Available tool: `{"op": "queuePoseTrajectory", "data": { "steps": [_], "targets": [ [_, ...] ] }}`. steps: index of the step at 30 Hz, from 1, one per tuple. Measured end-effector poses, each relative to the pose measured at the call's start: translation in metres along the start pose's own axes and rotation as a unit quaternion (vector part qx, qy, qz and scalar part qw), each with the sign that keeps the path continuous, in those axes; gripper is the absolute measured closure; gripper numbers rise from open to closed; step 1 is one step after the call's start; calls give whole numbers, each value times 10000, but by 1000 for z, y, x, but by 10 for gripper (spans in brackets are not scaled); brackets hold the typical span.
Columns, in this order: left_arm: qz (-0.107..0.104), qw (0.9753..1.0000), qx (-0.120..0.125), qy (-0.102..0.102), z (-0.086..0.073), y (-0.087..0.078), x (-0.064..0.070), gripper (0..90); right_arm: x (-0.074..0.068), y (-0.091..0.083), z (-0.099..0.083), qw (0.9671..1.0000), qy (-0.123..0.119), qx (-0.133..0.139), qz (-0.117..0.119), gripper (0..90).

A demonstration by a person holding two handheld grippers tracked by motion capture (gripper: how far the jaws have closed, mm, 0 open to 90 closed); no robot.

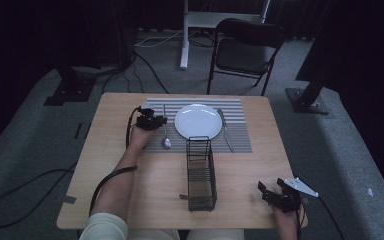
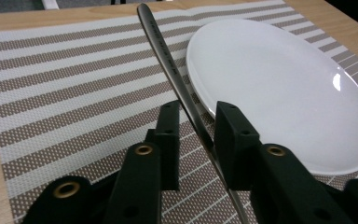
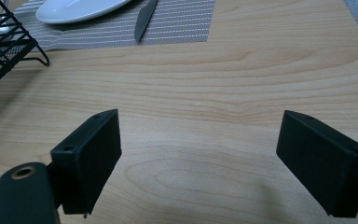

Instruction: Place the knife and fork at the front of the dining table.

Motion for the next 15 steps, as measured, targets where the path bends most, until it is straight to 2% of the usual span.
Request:
{"op": "queuePoseTrajectory", "data": {
  "steps": [2,8,15],
  "targets": [
    [148,9998,-80,113,-1,4,1,636,0,0,0,10000,-6,3,0,133],
    [113,9997,-128,-186,-5,7,2,603,0,0,0,10000,0,14,8,133],
    [-264,9986,-145,-427,-13,-1,6,584,0,-1,0,10000,13,45,6,133]
  ]
}}
Point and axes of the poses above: each handheld gripper's, and its own axes: y roughly forward along the jaws, z roughly out of its top, x roughly to its right, the point moved 6 cm from there along y, roughly forward along the jaws
